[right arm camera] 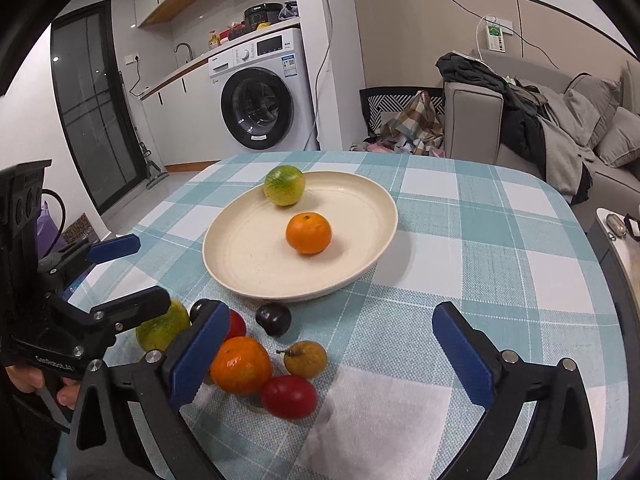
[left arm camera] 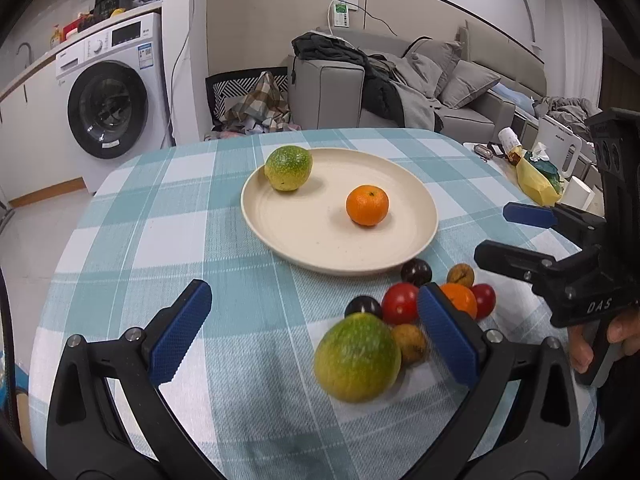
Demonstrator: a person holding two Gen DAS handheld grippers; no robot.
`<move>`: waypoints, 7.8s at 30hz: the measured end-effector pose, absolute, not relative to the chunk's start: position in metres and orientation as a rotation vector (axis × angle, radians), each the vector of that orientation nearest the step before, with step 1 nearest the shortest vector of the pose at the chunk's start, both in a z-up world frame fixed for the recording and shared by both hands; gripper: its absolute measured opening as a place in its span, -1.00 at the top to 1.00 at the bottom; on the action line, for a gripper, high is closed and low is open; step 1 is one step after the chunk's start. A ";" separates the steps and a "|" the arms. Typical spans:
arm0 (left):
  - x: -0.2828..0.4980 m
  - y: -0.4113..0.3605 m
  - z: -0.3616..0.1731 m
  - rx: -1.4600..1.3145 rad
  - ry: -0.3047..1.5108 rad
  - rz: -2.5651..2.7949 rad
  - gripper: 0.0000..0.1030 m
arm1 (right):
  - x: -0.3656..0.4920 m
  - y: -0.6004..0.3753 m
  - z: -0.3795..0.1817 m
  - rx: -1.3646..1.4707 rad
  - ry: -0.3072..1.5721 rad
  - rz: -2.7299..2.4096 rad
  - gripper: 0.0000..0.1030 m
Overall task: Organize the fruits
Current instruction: 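Withdraw both open tools from the plate back toward the remaining fruits, then grasp the red tomato with the right tool while the left tool grasps the green-striped fruit, then lift the green-striped fruit with the left tool while the right tool carries the tomato toward the plate, then lower the green-striped fruit onto the plate with the left tool while the right tool releases the tomato there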
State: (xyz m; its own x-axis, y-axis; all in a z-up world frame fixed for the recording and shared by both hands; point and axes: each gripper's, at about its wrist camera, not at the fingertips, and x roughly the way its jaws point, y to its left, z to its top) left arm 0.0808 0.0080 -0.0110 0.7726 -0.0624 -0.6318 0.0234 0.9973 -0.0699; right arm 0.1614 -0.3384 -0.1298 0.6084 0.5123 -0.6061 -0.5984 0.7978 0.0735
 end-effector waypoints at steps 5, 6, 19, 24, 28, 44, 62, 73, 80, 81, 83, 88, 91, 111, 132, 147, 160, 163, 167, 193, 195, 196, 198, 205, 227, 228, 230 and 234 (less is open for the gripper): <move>0.071 0.015 -0.017 -0.088 0.712 -0.046 -0.99 | 0.158 -0.342 -0.132 -0.161 0.668 0.646 -1.00; 0.069 0.017 -0.018 -0.099 0.717 -0.049 -0.99 | 0.158 -0.344 -0.131 -0.163 0.671 0.649 -1.00; 0.063 0.017 -0.032 -0.120 0.771 -0.097 -0.99 | 0.154 -0.349 -0.144 -0.255 0.757 0.693 -1.00; 0.066 0.018 -0.033 -0.131 0.781 -0.091 -0.99 | 0.153 -0.352 -0.148 -0.271 0.781 0.699 -1.00; 0.068 0.018 -0.034 -0.127 0.788 -0.093 -0.99 | 0.152 -0.351 -0.150 -0.285 0.792 0.699 -1.00; 0.074 0.015 -0.037 -0.118 0.805 -0.111 -0.99 | 0.136 -0.333 -0.161 -0.364 0.816 0.764 -0.89; 0.076 0.017 -0.039 -0.119 0.815 -0.104 -0.99 | 0.131 -0.323 -0.166 -0.395 0.815 0.799 -0.02; 0.075 0.014 -0.039 -0.110 0.812 -0.122 -0.99 | 0.130 -0.322 -0.165 -0.400 0.805 0.805 0.31; 0.073 0.012 -0.038 -0.108 0.803 -0.141 -0.90 | 0.131 -0.324 -0.164 -0.390 0.798 0.806 0.36; 0.073 0.012 -0.038 -0.108 0.802 -0.145 -0.85 | 0.131 -0.325 -0.163 -0.387 0.796 0.807 0.37; 0.073 0.012 -0.038 -0.111 0.803 -0.151 -0.75 | 0.130 -0.326 -0.161 -0.383 0.786 0.810 0.37; 0.073 0.010 -0.041 -0.124 0.822 -0.199 -0.36 | 0.129 -0.325 -0.160 -0.381 0.782 0.809 0.37; 0.072 0.010 -0.040 -0.130 0.816 -0.213 -0.23 | 0.129 -0.326 -0.159 -0.376 0.782 0.808 0.37; 0.066 0.012 -0.038 -0.151 0.802 -0.226 0.11 | 0.130 -0.327 -0.159 -0.370 0.776 0.805 0.37; 0.065 0.020 -0.032 -0.182 0.769 -0.210 0.12 | 0.136 -0.341 -0.142 -0.278 0.705 0.768 0.37; 0.060 0.026 -0.020 -0.197 0.705 -0.168 0.12 | 0.138 -0.344 -0.133 -0.218 0.647 0.739 0.37; 0.080 0.013 -0.006 -0.161 0.682 -0.166 0.12 | 0.145 -0.344 -0.129 -0.159 0.628 0.705 0.37; 0.087 0.009 -0.002 -0.152 0.672 -0.167 0.11 | 0.146 -0.342 -0.129 -0.155 0.625 0.704 0.37; 0.099 0.004 0.000 -0.141 0.674 -0.169 0.11 | 0.147 -0.341 -0.128 -0.141 0.623 0.699 0.37; 0.152 -0.005 -0.016 -0.097 0.720 -0.157 0.11 | 0.171 -0.310 -0.122 -0.181 0.642 0.709 0.37; 0.156 -0.003 -0.019 -0.095 0.723 -0.150 0.11 | 0.175 -0.306 -0.122 -0.179 0.644 0.718 0.37; 0.158 -0.002 -0.020 -0.094 0.727 -0.144 0.11 | 0.177 -0.305 -0.123 -0.177 0.646 0.720 0.37; 0.162 0.000 -0.024 -0.092 0.735 -0.136 0.11 | 0.181 -0.303 -0.123 -0.171 0.647 0.719 0.37; 0.168 0.003 -0.031 -0.093 0.739 -0.120 0.11 | 0.194 -0.301 -0.131 -0.141 0.676 0.719 0.37; 0.172 0.012 -0.035 -0.112 0.758 -0.101 0.11 | 0.202 -0.295 -0.142 -0.172 0.714 0.688 0.37; 0.172 0.013 -0.035 -0.111 0.758 -0.101 0.11 | 0.202 -0.294 -0.142 -0.173 0.714 0.687 0.37; 0.173 0.012 -0.036 -0.102 0.760 -0.096 0.11 | 0.202 -0.295 -0.142 -0.174 0.714 0.686 0.36; 0.174 0.011 -0.037 -0.099 0.761 -0.094 0.11 | 0.203 -0.294 -0.142 -0.175 0.713 0.686 0.36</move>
State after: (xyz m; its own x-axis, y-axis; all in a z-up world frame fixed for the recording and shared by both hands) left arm 0.1737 0.0109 -0.0366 0.7204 -0.1204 -0.6830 0.0489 0.9912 -0.1231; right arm 0.2029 -0.2944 -0.1417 0.5504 0.5186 -0.6543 -0.6335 0.7698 0.0773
